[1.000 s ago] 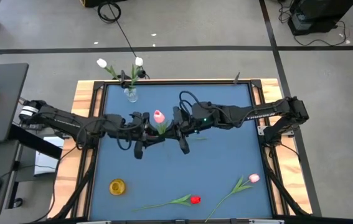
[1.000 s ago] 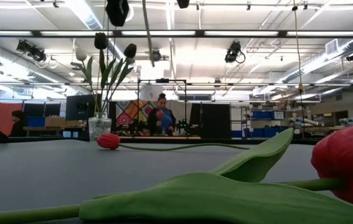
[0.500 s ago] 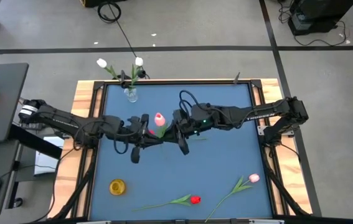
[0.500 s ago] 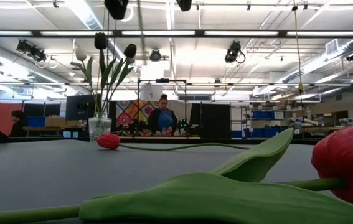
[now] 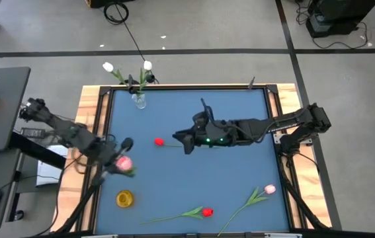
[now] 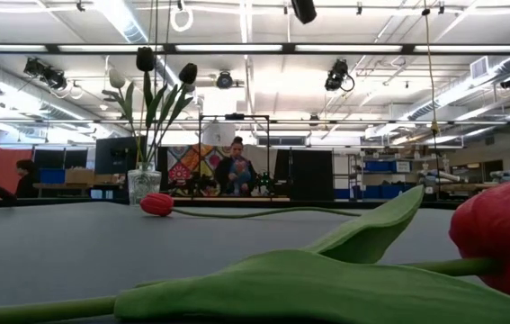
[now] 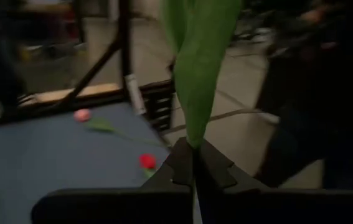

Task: Sort flowers into vase by color
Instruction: Put the top pink tulip into the yellow vase

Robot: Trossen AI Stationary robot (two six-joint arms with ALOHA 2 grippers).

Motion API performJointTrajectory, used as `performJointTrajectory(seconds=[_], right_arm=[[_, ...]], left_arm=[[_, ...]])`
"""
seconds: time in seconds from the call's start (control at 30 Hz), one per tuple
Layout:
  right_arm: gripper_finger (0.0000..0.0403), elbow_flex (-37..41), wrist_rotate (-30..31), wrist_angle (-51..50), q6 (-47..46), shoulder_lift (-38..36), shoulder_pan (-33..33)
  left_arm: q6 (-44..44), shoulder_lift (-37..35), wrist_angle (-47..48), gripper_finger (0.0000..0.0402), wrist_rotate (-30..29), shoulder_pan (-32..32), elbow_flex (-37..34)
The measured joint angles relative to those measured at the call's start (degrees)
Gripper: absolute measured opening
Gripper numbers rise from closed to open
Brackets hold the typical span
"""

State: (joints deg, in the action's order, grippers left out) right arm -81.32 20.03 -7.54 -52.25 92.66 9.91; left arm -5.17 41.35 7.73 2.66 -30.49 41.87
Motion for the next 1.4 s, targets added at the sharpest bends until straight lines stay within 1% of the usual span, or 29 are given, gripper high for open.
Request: performJointTrajectory(seconds=[0.07, 0.17, 0.23, 0.43, 0.77, 0.9, 1.0, 1.07, 1.17, 1.27, 1.4], right_arm=[[0.0125, 0.0, 2.9, 0.0, -4.2, 0.0, 0.9], [0.0125, 0.0, 4.7, -0.1, -7.9, 0.0, 2.4], [0.0125, 0.0, 5.7, -0.9, -9.8, 0.0, 3.1], [0.0125, 0.0, 9.7, -3.7, -15.3, 0.0, 5.1], [0.0125, 0.0, 11.4, -4.1, -16.8, 1.2, 8.1], [0.0125, 0.0, 13.7, -3.5, -17.1, 1.8, 9.1], [0.0125, 0.0, 15.2, -1.4, -14.9, 1.9, 9.7], [0.0125, 0.0, 14.4, -0.4, -13.6, 2.0, 9.9], [0.0125, 0.0, 12.5, 1.0, -11.9, 2.0, 9.7], [0.0125, 0.0, 12.1, 3.1, -9.9, 2.0, 9.4], [0.0125, 0.0, 11.8, 8.4, -4.9, 2.0, 9.5]], left_arm=[[-0.1, -3.0, 1.1, 0.0002, 1.3, -3.2, 0.0], [0.7, -6.9, 1.0, 0.0002, 3.2, -8.2, 0.0], [1.9, -8.4, 1.0, 0.0002, 3.3, -11.1, 0.0], [4.3, -8.3, 2.1, 0.0002, 3.2, -15.8, 0.0], [5.8, -7.4, 5.3, 0.0001, 2.6, -16.7, -0.2], [5.8, -7.4, 5.4, 0.0001, 2.6, -16.8, -3.2], [5.0, -7.7, 5.1, 0.0001, 2.6, -17.3, -4.9], [5.1, -7.9, 3.6, 0.0001, 2.6, -17.9, -5.0], [6.0, -8.0, 4.2, 0.0001, 2.6, -18.4, -5.2], [6.7, -8.0, 3.9, 0.0001, 2.6, -18.6, -5.4], [7.0, -8.1, 3.3, 0.0001, 1.5, -18.6, -6.9]])
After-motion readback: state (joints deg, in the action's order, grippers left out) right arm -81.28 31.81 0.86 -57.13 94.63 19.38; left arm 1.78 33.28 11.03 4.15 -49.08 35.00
